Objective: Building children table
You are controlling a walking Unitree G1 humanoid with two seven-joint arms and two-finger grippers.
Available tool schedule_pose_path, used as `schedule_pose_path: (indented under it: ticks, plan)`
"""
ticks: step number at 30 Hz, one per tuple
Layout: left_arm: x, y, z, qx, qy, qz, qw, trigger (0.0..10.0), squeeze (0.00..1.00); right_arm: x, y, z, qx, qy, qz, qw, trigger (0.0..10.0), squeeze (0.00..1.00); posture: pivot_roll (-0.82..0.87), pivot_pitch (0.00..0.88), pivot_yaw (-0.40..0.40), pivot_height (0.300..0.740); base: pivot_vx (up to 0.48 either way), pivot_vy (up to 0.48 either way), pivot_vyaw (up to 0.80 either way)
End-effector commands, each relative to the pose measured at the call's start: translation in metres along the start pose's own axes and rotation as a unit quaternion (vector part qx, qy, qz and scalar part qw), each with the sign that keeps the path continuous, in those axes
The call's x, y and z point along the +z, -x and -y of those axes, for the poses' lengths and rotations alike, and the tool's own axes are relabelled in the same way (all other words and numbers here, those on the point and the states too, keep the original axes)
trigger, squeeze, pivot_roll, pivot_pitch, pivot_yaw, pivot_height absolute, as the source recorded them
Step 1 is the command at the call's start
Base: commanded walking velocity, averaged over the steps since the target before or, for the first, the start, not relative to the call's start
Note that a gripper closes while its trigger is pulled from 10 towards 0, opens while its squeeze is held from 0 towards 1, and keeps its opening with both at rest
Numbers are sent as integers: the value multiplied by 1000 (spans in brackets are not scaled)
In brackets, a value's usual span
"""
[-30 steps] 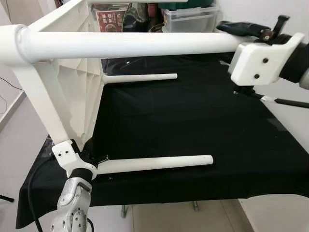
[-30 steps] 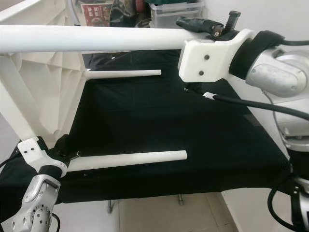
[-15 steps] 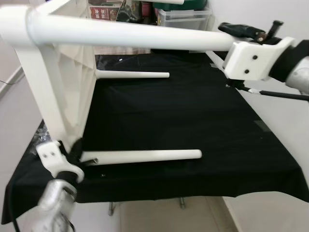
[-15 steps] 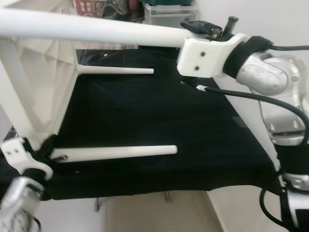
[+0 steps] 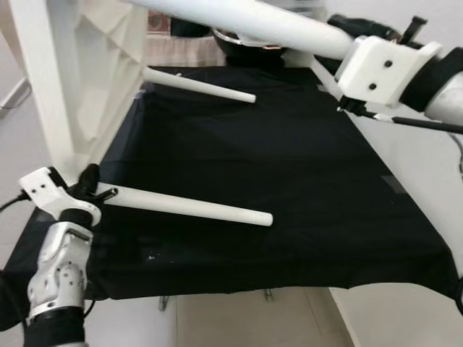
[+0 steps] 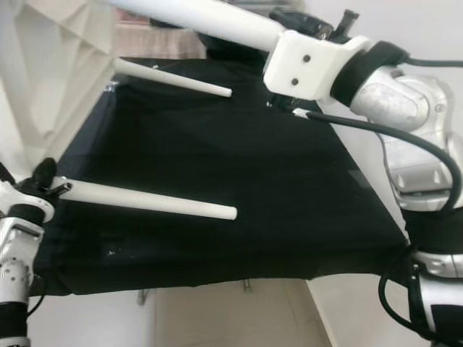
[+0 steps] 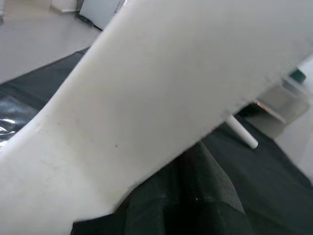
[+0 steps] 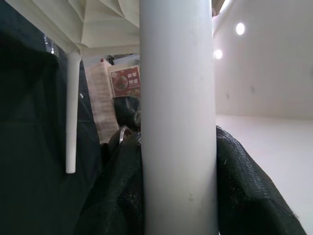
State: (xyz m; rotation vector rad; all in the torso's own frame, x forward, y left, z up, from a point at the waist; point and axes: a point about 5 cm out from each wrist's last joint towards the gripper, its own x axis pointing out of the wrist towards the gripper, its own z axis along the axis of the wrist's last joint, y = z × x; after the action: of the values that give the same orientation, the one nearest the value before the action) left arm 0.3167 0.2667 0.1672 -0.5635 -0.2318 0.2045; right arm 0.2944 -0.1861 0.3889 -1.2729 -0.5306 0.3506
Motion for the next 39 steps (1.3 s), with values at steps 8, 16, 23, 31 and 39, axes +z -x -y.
schedule_pose_path:
  ticks: [8, 16, 23, 31, 39]
  plan:
    - [148, -46, -54, 103, 21, 163, 981, 10000, 0, -80, 46, -1, -92, -195, -205, 955, 0, 0, -62, 141, 16, 740, 0, 0, 0]
    - [237, -65, 7, 11, -7, 249, 968, 10000, 0, -100, 45, -102, -73, -434, -296, 848, 0, 0, -32, 140, 15, 740, 0, 0, 0]
    - [263, -72, 46, -65, -18, 266, 962, 10000, 0, -63, 10, -178, -7, -527, -286, 800, 0, 0, 11, 136, 25, 740, 0, 0, 0]
    - [244, -84, 80, -140, -32, 228, 963, 10000, 0, -7, -47, -222, 42, -601, -247, 759, 0, 0, 49, 135, 24, 740, 0, 0, 0]
    - [180, -87, 86, -201, -60, 148, 966, 10000, 0, 24, -68, -218, 65, -612, -195, 764, 10000, 0, 43, 123, 18, 740, 0, 0, 0]
